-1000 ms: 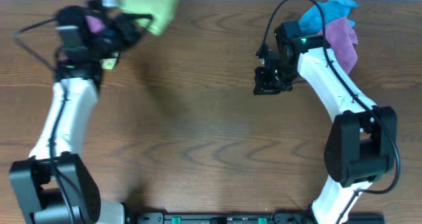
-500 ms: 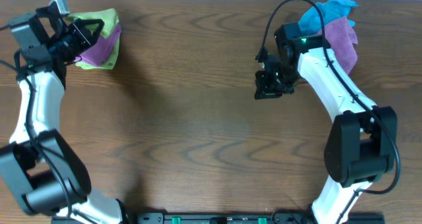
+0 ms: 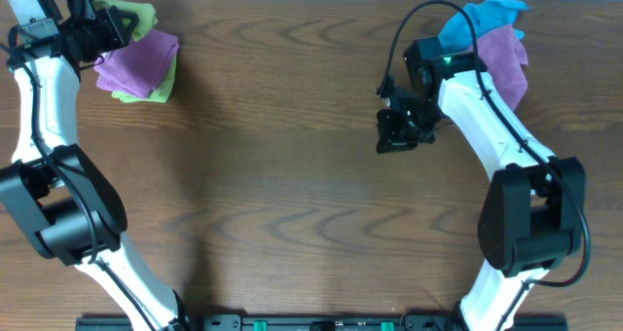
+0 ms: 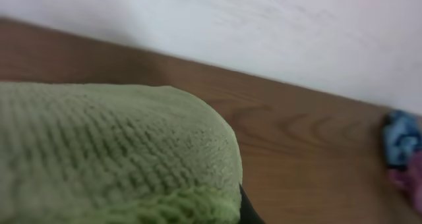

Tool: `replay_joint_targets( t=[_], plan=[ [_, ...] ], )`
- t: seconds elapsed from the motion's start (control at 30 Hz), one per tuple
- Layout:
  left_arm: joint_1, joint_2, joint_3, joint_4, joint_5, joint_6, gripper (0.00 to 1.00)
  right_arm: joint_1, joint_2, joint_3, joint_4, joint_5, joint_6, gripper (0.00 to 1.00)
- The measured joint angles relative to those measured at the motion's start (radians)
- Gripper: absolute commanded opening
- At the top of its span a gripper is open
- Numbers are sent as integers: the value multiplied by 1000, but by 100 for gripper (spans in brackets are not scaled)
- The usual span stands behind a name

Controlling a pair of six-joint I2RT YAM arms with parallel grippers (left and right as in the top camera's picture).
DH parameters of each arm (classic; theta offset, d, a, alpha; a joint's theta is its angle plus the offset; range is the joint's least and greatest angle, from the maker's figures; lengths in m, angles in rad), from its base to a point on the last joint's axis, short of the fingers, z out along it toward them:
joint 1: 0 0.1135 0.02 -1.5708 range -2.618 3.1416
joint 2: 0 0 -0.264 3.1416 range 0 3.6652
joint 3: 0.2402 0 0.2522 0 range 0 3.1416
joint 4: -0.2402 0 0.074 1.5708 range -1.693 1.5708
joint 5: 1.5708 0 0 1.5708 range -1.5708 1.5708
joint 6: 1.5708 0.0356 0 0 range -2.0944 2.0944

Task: Fold the cloth
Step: 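Carry the folded cloth with the left gripper onto the far-left pile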

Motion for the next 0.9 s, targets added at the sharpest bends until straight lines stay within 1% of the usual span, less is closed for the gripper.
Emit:
replay_joint_targets(
  t=[0.23,0.47,0.73,0.9],
  plan=[
    [0,59,5,92,35,53,6,37,0,0,-7,0,0,2],
    [0,140,5,114,67,59,6,59,0,0,-7,0,0,1],
    [2,223,5,32,80,55,6,66,0,0,-6,0,0,2],
    [26,227,5,4,77,37,6,66,0,0,-3,0,0,2]
  ],
)
